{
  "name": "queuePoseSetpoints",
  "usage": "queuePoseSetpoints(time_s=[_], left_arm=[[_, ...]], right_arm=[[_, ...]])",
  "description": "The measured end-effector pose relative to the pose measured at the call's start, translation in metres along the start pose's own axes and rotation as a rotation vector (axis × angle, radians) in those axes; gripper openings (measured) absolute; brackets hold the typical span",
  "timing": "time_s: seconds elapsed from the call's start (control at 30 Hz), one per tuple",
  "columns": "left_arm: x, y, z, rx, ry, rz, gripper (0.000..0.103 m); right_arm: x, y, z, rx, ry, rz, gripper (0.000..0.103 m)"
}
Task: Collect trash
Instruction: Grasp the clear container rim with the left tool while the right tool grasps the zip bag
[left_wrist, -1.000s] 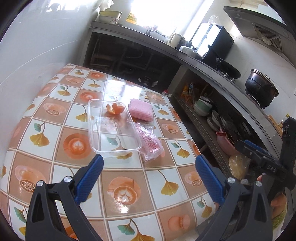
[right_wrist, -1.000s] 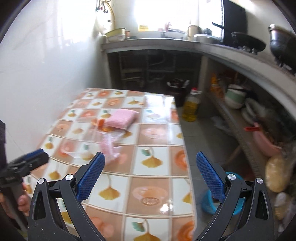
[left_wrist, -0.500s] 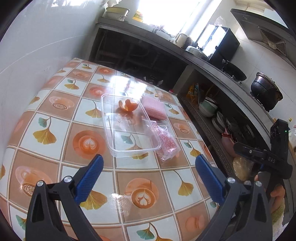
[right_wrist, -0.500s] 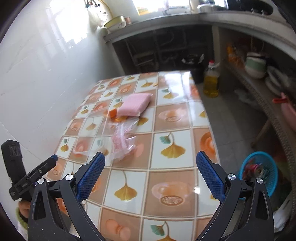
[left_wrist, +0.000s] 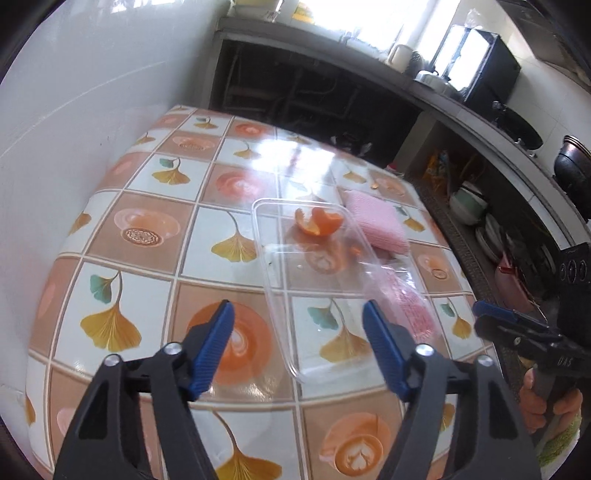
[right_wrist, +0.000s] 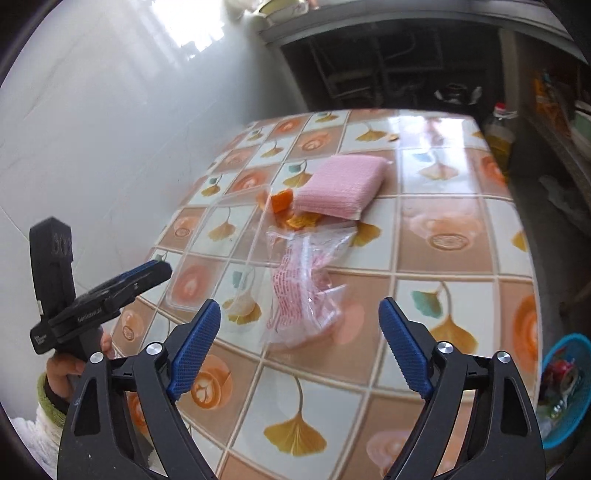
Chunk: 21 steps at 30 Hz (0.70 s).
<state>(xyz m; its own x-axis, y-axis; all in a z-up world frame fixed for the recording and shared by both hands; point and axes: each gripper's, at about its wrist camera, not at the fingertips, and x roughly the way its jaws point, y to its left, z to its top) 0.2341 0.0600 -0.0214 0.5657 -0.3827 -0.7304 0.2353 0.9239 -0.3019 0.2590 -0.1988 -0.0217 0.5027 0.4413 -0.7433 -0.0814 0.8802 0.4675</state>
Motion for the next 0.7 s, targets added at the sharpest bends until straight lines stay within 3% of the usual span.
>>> queuePoseSetpoints(time_s=[0.23,0.43,0.6,0.7], left_arm=[[0.020,0.001,0.007,-0.010,0.062,0.010,0.042],[0.023,0.003,0.001,-0.015,0.081,0.028,0.015],[0.017,0.004,-0.006,-0.017,0.080,0.019,0.009],[0.006,0.002,-0.013,-0.015,0.073,0.008,0.007]], right_arm=[[0.038,-0.003,0.012,-0.022,0.088,0.033,0.070],[0.038,-0.003,0.009,-0.032,0.105,0.036,0.048],[0.030,-0.008,0.004,-0.020,0.116,0.030,0.029],[0.021,-0.010,-0.004,-0.011,0.122,0.024,0.024]])
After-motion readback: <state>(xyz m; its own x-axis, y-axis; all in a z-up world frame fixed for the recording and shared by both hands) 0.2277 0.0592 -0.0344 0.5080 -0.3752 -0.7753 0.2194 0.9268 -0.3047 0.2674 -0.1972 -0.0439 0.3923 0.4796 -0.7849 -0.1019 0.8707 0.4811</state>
